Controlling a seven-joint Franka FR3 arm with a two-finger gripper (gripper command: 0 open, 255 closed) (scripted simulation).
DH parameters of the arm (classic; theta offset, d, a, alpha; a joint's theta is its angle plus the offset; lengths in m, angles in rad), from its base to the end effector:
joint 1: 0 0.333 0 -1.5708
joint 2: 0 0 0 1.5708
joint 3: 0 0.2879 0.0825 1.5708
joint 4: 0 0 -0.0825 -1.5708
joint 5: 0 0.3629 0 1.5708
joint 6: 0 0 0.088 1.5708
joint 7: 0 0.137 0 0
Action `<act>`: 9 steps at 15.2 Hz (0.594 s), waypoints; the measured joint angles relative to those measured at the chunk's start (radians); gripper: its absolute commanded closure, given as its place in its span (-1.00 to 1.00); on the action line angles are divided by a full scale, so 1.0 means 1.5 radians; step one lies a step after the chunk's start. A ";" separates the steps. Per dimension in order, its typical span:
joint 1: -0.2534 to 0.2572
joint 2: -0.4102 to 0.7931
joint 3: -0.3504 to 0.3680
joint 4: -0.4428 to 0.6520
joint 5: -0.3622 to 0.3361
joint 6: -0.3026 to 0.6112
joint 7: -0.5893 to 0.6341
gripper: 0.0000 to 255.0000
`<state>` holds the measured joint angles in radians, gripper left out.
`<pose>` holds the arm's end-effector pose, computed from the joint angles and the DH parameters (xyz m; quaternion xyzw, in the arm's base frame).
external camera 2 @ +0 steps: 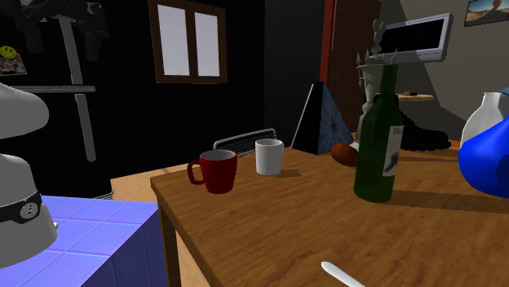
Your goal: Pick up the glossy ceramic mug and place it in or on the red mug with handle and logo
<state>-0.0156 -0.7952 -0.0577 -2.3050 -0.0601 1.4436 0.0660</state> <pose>0.2869 -0.0341 0.5549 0.9974 -0.0630 -0.0335 0.0095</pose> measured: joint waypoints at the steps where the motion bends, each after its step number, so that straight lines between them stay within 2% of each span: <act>1: 0.000 0.000 0.000 0.000 0.000 0.000 0.000 -1.00; 9: 0.021 0.102 0.056 -0.013 0.051 0.117 0.077 -1.00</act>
<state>0.0156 -0.6422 0.0258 -2.3249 0.0163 1.6191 0.1818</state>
